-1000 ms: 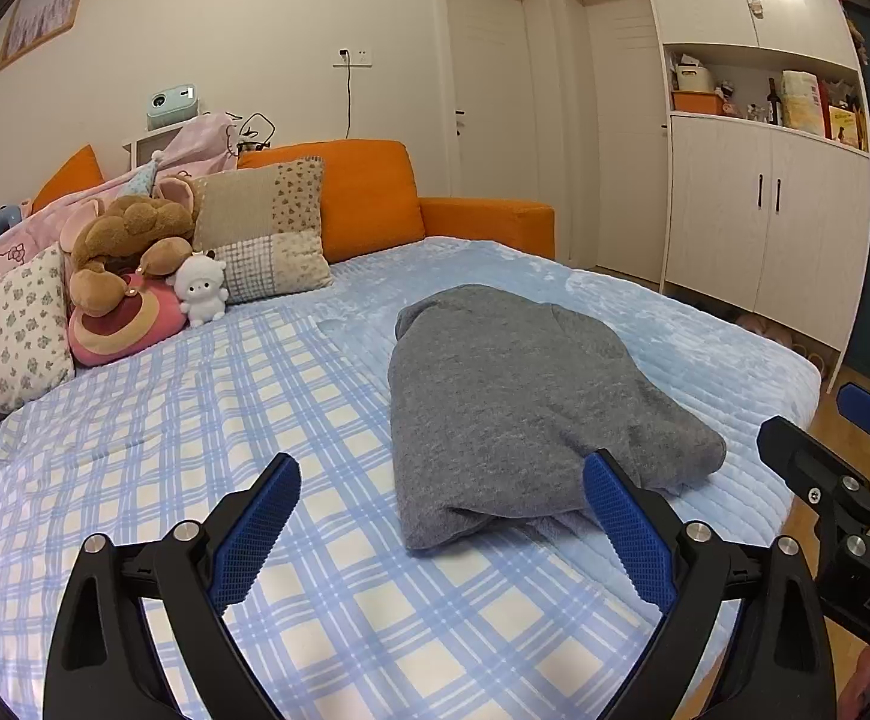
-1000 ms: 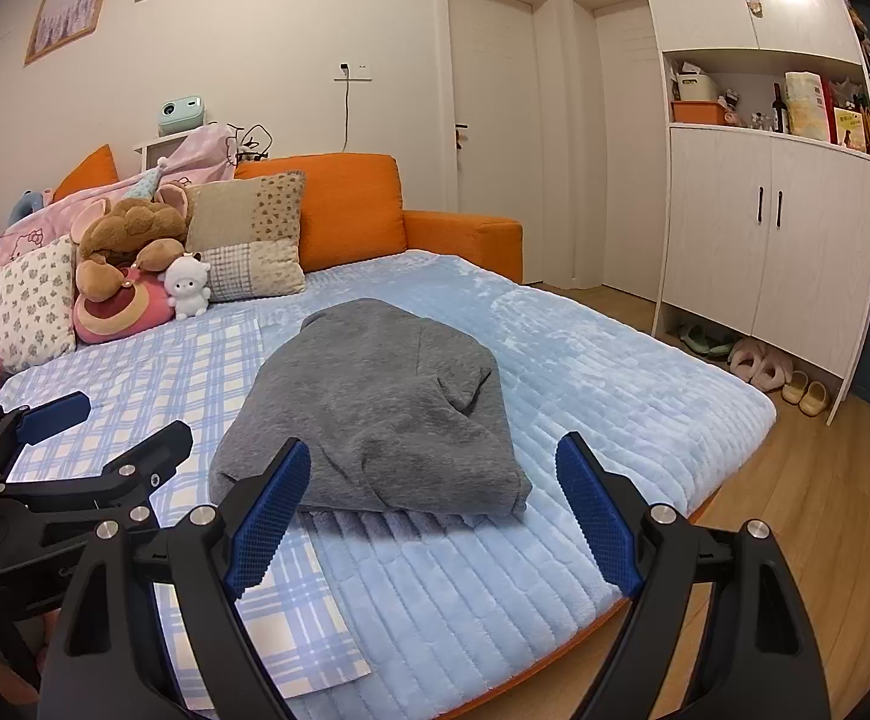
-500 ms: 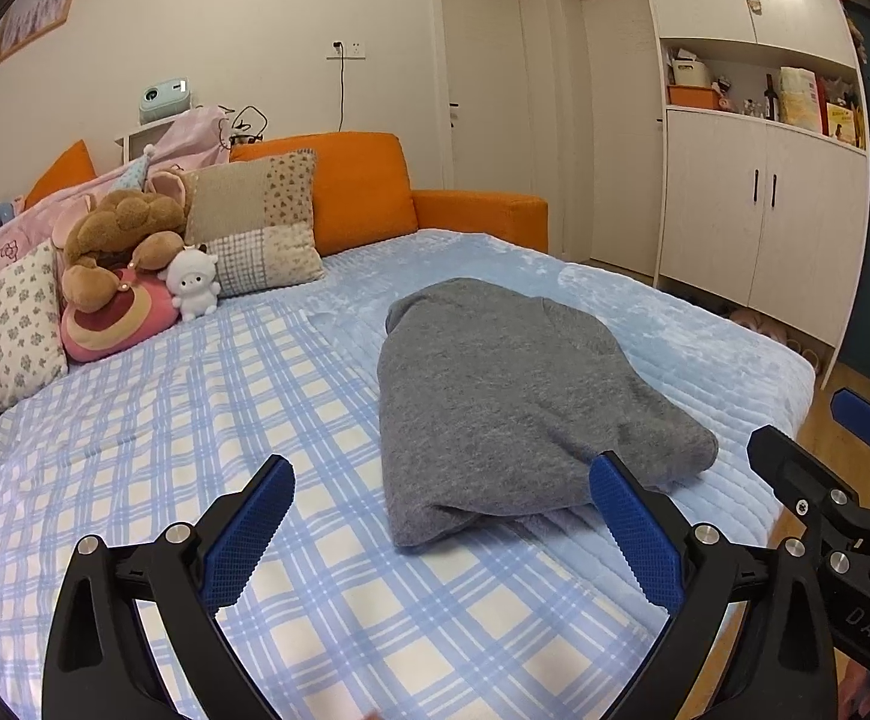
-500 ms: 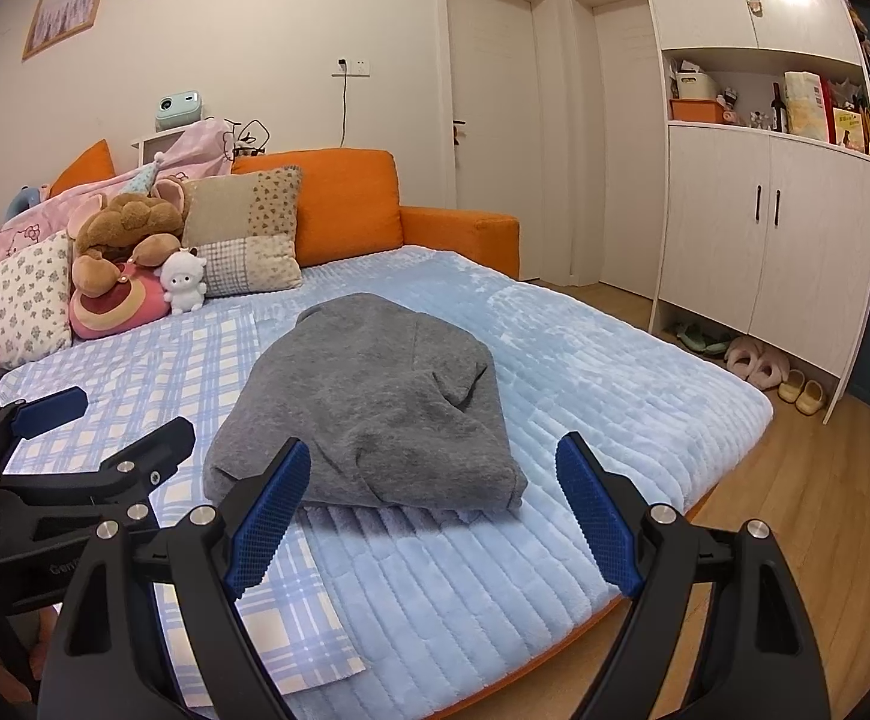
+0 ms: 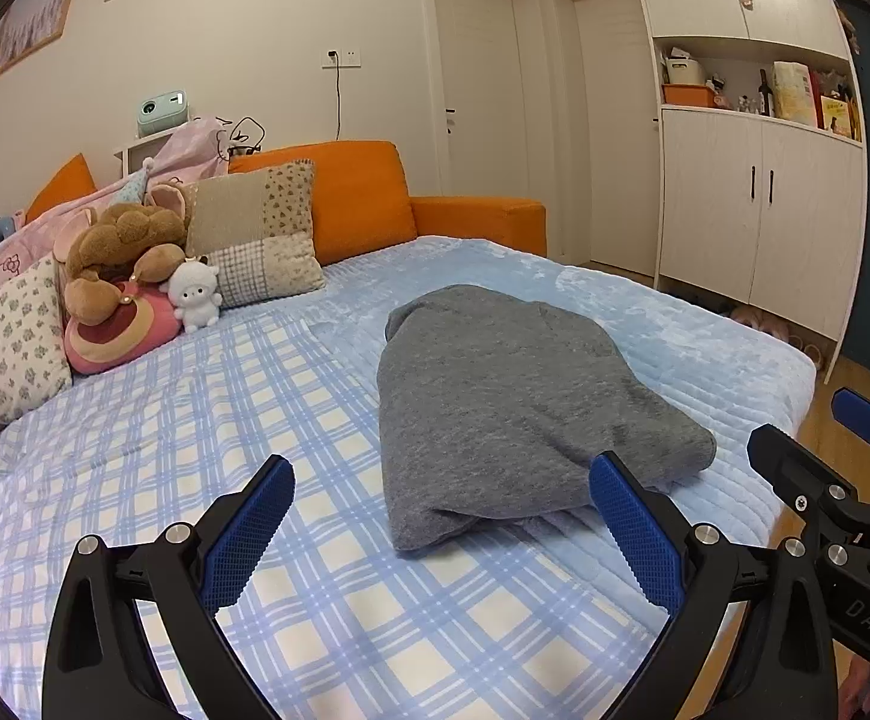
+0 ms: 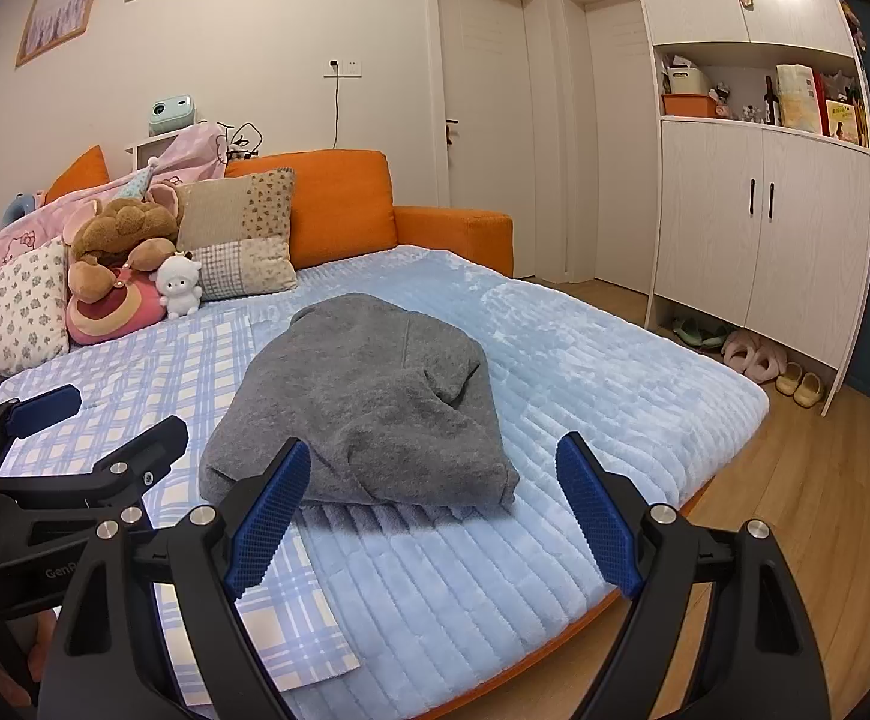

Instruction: Fold large clothes

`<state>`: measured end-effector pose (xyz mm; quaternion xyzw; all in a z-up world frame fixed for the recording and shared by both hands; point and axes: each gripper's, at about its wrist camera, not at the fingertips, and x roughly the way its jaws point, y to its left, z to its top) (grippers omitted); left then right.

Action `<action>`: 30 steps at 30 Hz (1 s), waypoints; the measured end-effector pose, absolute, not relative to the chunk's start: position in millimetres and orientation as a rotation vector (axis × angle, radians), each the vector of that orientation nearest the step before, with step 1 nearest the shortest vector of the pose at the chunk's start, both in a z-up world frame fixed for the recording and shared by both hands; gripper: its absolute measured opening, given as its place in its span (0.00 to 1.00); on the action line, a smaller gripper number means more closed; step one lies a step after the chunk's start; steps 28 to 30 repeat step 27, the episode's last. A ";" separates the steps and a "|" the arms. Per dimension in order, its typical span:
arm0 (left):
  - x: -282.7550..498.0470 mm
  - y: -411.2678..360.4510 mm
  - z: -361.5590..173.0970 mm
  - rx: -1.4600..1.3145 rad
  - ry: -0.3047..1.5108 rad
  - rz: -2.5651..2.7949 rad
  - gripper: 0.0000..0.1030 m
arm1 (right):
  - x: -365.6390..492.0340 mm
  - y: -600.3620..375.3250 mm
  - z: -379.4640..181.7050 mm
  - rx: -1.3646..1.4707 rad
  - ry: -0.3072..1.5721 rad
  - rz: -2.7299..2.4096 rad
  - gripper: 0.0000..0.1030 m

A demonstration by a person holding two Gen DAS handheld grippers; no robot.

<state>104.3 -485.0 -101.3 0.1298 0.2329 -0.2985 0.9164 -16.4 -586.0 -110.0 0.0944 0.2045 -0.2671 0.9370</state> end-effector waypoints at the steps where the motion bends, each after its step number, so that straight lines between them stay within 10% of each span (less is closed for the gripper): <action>1: 104.2 -485.2 -101.4 0.264 0.480 -0.614 0.97 | -16.4 -586.7 -110.0 0.198 0.419 -0.546 0.80; 30: 110.5 -475.6 -99.8 0.264 0.487 -0.605 0.97 | -9.8 -581.7 -107.6 0.183 0.432 -0.537 0.80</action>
